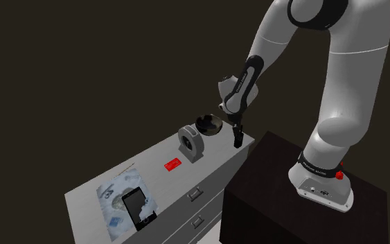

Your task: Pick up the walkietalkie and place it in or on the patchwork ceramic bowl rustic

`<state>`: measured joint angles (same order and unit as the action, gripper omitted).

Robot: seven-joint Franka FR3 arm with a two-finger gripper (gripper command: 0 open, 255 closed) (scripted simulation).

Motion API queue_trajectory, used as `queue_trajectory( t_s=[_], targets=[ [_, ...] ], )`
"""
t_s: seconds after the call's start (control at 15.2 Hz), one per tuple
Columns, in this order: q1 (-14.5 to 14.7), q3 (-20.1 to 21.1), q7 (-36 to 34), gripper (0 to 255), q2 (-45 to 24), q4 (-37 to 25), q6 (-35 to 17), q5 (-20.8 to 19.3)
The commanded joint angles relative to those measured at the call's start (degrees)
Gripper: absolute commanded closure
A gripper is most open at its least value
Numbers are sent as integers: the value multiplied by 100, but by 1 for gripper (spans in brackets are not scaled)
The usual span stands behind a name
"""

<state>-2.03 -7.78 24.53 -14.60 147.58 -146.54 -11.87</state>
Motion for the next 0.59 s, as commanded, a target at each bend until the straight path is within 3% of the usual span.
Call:
queue_trajectory(
  t_s=[0.0, 0.53],
  targets=[
    [-13, -15, -14, 0, -180, 12, -195, -26],
    [-21, -26, -26, 0, -306, 21, -331, -44]
  ],
)
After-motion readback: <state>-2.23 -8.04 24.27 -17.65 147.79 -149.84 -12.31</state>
